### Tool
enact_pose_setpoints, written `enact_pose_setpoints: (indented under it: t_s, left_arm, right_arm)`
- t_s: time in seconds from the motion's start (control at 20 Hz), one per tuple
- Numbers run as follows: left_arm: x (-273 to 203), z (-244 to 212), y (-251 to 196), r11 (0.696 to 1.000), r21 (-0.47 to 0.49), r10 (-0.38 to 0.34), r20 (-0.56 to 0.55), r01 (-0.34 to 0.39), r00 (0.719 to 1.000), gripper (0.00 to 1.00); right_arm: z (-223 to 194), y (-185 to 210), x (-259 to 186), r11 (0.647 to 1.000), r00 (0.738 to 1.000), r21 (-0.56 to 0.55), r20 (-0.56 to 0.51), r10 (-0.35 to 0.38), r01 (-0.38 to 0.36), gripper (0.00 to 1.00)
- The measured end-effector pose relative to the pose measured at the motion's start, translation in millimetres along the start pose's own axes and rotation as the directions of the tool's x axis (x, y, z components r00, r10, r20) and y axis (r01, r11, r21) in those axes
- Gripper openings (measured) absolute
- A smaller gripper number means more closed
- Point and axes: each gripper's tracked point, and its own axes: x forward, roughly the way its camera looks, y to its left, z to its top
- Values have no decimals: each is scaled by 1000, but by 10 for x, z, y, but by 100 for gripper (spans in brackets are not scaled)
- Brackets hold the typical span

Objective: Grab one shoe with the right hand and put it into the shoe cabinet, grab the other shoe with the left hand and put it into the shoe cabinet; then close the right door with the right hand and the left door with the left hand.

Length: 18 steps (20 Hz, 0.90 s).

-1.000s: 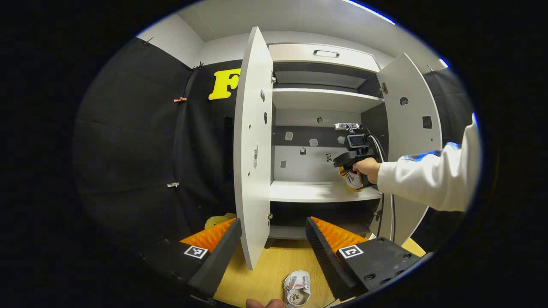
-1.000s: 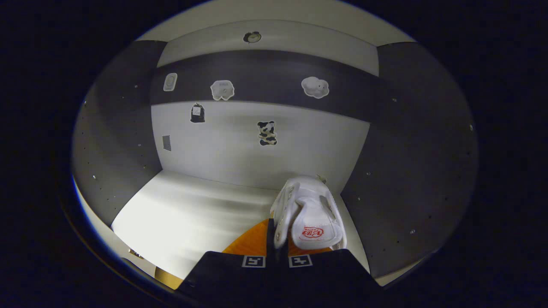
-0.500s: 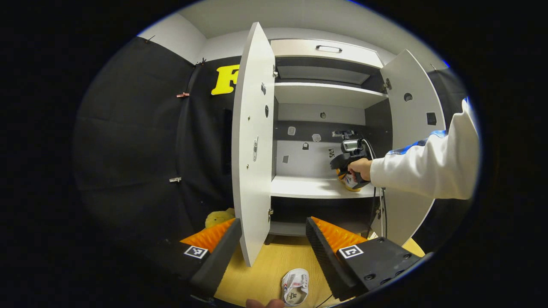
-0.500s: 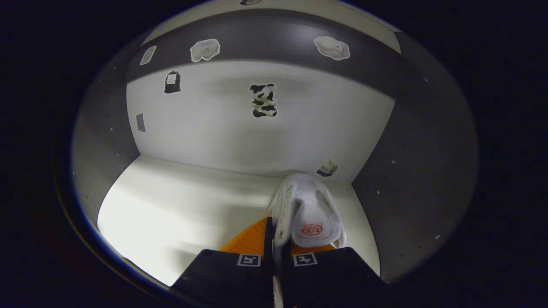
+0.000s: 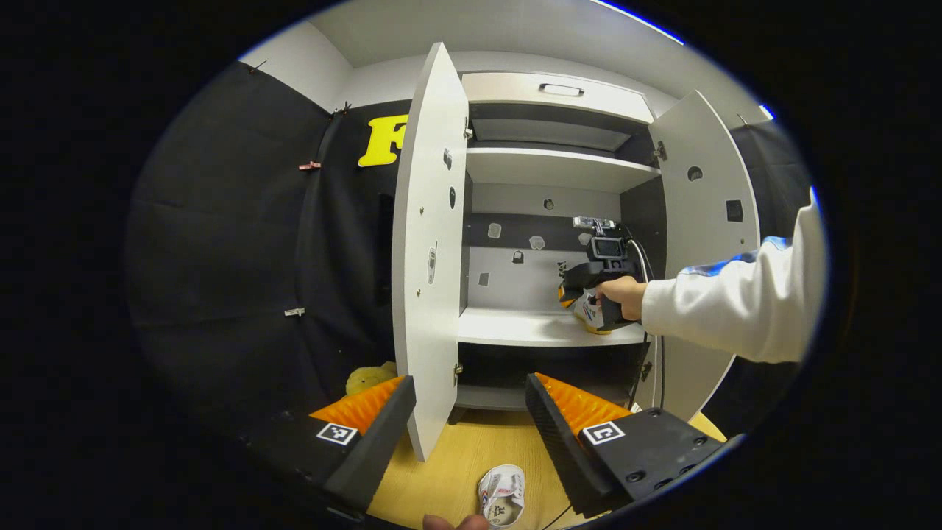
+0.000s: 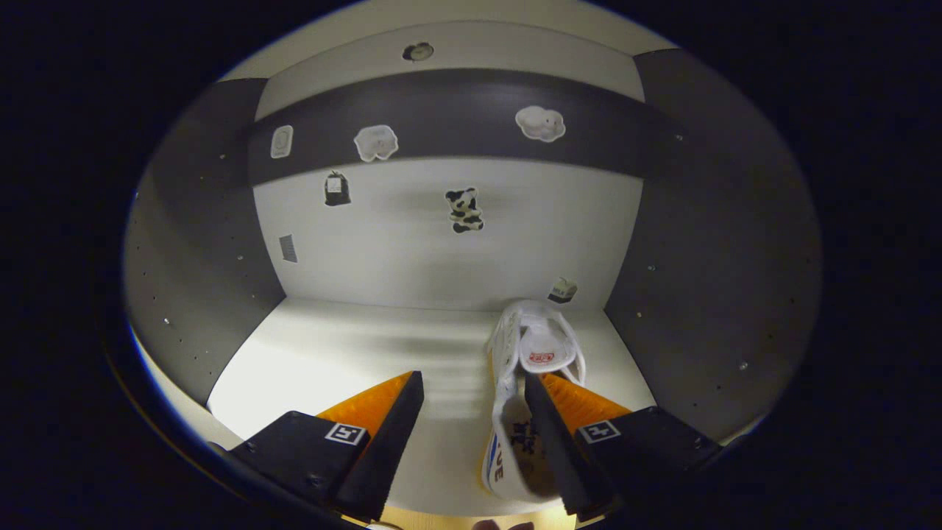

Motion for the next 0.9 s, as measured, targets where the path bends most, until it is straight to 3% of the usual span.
enact_pose_setpoints:
  t_s: [0.1, 0.4, 0.65, 0.9]
  left_arm:
    - [-39, 5, 21, 1000, 3, -1, 2, 1, 1000, 95]
    - [-101, 64, 38, 1000, 15, -3, 21, 2, 1000, 95]
    - [-125, -70, 26, 998, 49, -27, 25, 26, 999, 95]
    - [-170, -661, -77, 992, 71, -105, -32, 107, 994, 95]
  right_arm:
    - [142, 25, -248, 1000, 995, 13, 100, 14, -15, 94]
    - [251, 37, -1359, 995, 954, 45, 290, 72, -89, 97]
    - [-36, -24, -2422, 987, 914, 47, 385, 125, -154, 96]
    - [-423, -192, -3334, 986, 891, 13, 431, 144, -166, 97]
